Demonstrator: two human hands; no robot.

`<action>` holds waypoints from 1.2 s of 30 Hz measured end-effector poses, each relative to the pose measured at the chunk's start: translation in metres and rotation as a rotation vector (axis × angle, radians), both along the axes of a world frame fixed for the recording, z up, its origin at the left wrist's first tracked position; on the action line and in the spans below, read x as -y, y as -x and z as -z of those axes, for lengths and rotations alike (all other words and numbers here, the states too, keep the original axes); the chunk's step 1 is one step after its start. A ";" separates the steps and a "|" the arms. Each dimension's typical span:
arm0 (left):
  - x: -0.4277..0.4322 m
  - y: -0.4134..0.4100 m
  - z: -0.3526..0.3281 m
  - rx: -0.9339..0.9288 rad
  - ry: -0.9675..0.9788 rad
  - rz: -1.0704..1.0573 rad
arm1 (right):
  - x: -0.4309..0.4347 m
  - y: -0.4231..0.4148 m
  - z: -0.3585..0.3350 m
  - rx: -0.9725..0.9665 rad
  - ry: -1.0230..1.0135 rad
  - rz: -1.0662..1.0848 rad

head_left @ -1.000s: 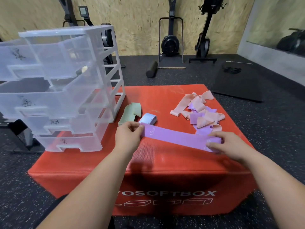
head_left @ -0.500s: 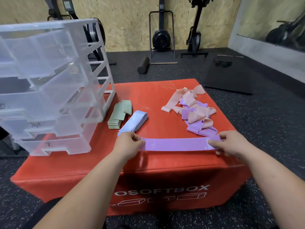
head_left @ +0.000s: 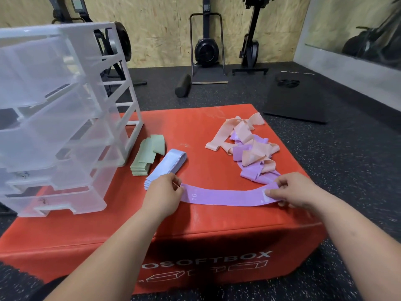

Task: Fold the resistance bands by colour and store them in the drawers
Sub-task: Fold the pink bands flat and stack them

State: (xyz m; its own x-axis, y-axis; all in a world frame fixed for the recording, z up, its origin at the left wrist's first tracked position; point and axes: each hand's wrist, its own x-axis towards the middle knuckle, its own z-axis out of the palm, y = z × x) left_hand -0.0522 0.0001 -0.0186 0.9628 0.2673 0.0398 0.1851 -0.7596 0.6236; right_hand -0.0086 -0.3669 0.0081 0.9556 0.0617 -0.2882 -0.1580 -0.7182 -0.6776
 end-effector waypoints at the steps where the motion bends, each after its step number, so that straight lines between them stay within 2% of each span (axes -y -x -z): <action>1: 0.002 -0.004 -0.001 0.020 -0.022 -0.002 | -0.003 -0.003 -0.002 0.010 0.031 -0.024; 6: 0.010 -0.027 -0.004 0.159 0.004 -0.013 | -0.013 -0.026 -0.011 0.153 0.301 -0.086; 10: 0.019 -0.054 -0.011 0.243 0.062 0.038 | -0.013 -0.050 -0.017 0.214 0.251 0.024; 13: 0.032 -0.071 -0.010 0.218 0.089 0.099 | -0.016 -0.069 -0.013 0.325 0.372 0.064; 16: 0.043 -0.085 -0.004 0.206 0.079 0.093 | -0.027 -0.089 0.002 0.431 0.399 0.009; 22: 0.051 -0.102 -0.001 0.237 0.019 0.065 | -0.039 -0.107 0.017 0.452 0.564 0.065; 25: 0.053 -0.103 -0.005 0.310 -0.062 0.075 | -0.041 -0.110 -0.008 0.616 0.269 0.108; 29: 0.065 -0.094 -0.025 0.430 0.109 0.206 | -0.049 -0.093 -0.048 0.675 -0.125 0.045; 33: 0.082 -0.073 -0.052 0.406 0.316 0.348 | -0.061 -0.071 -0.067 0.660 -0.252 -0.093; 36: 0.093 -0.058 -0.067 0.400 0.430 0.410 | -0.068 -0.050 -0.074 0.664 -0.269 -0.161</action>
State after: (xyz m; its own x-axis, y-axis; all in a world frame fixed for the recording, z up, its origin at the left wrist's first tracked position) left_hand 0.0053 -0.0931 0.0481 0.9226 -0.0417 0.3836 -0.3684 -0.3903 0.8437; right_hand 0.0411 -0.2993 0.0818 0.8969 0.2028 0.3929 0.4402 -0.4933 -0.7502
